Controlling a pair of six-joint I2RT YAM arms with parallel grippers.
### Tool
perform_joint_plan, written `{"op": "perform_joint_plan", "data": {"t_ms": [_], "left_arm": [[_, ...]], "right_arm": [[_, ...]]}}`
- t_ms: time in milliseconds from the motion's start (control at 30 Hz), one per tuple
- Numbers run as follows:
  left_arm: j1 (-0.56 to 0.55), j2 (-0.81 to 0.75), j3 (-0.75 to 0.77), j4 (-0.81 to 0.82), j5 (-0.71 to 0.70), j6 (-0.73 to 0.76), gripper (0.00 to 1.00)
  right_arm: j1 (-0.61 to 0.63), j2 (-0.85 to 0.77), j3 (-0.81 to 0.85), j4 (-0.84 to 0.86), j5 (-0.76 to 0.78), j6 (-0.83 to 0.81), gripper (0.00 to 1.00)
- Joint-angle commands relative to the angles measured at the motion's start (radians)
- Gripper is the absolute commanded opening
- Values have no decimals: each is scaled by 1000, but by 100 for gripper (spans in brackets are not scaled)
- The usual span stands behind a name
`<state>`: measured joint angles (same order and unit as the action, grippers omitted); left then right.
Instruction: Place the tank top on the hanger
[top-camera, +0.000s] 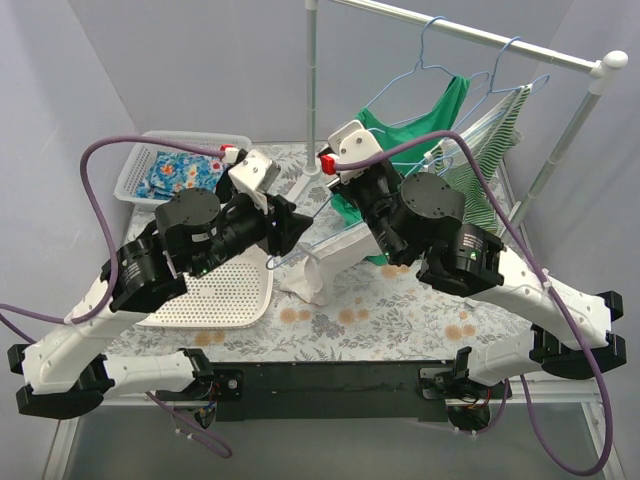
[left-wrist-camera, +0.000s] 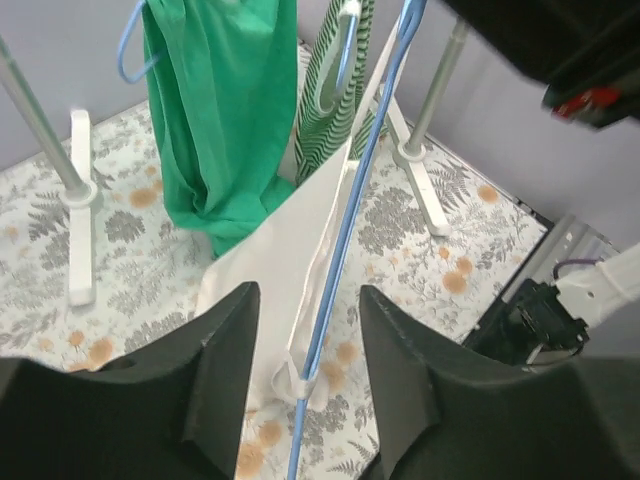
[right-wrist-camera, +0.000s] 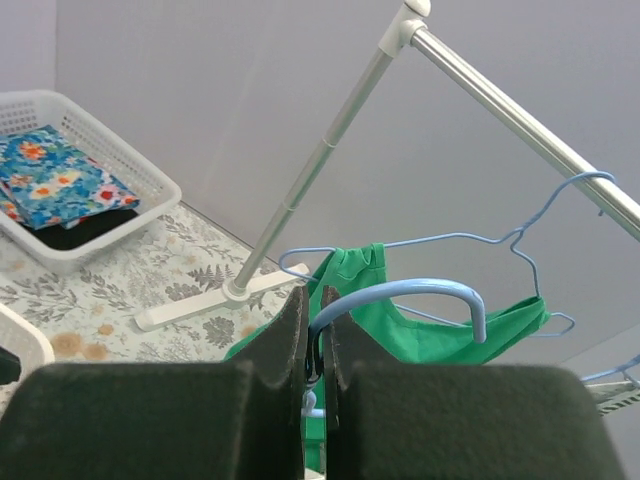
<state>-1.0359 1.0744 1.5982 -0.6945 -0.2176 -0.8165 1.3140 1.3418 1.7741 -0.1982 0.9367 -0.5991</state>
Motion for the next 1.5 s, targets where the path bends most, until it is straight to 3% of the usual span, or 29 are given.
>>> {"op": "perform_joint_plan", "data": {"t_ms": [0,167,300,400,433,467,500,667,833,1067,1267,1467], "left_arm": [[4,-79,-76,-80,82,0,47],[4,-57,-141,-97,69,25,50],[2,-44,-187,-74,81,22,46],[4,-47,-205,-68,63,19,35],[4,-62,-231,-45,41,19,10],[4,-67,-236,-37,38,20,2],[4,-83,-253,-28,35,20,0],[4,-145,-308,58,26,2,0],[4,-197,-356,92,26,-9,0],[4,-249,-388,87,4,-32,0],[2,-284,-396,20,6,-59,0],[4,-346,-374,-77,-81,-105,0]], "right_arm": [[5,-41,-5,5,-82,113,1],[5,-50,-33,-1,-91,148,1],[5,-53,-39,-3,-105,162,1],[5,-55,-44,-1,-104,162,1],[5,-59,-57,-1,-110,170,1],[5,-58,-59,-3,-111,171,1],[5,-58,-67,-1,-113,174,1],[5,-67,-84,-3,-122,196,2],[5,-104,-134,-1,-180,248,14],[5,-142,-214,-4,-308,320,49],[5,-216,-300,-3,-384,397,64],[5,-302,-376,5,-389,469,68]]}}
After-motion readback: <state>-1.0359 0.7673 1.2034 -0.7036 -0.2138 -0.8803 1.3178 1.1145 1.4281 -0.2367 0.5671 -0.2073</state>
